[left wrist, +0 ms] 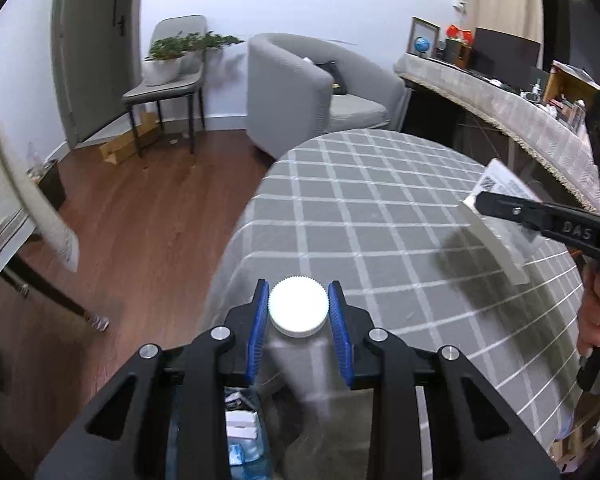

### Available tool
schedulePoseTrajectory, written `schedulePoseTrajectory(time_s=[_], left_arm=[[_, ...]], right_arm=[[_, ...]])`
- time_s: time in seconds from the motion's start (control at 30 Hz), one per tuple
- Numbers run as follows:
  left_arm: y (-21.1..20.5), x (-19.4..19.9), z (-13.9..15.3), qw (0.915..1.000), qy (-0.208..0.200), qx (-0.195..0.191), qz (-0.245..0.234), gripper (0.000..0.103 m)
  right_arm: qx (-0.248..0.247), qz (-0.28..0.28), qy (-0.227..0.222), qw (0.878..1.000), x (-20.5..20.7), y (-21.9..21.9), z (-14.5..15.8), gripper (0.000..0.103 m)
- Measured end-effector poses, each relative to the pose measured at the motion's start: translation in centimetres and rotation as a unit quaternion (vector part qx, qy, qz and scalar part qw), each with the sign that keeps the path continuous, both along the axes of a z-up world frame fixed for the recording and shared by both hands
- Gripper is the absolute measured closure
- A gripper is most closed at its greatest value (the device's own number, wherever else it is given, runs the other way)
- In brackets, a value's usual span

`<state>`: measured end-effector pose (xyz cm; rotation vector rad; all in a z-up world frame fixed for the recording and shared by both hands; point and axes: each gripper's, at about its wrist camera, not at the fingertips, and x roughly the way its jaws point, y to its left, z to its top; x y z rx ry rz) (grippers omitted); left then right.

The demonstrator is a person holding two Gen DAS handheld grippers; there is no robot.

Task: Collect trash
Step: 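Carry the cap and paper sheet over the teal bin and open both tools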

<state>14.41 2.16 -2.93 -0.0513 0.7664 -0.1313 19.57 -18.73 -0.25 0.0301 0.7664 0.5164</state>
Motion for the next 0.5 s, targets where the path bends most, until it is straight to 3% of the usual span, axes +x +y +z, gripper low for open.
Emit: schedulePoseTrajectory(time_s=[0.3, 0.5], left_arm=[[5.0, -3.2, -1.9, 0.9990, 0.030, 0.011, 0.029, 0.071], [8.3, -4.6, -4.7, 0.9966, 0.068, 0.015, 0.044, 0.071]], right_arm=[[-0.004, 0.036, -0.009, 0.999, -3.0, 4.9, 0.5, 0.101], [-0.018, 0.065, -0.022, 0.997, -4.9, 8.8, 0.9, 0.101]])
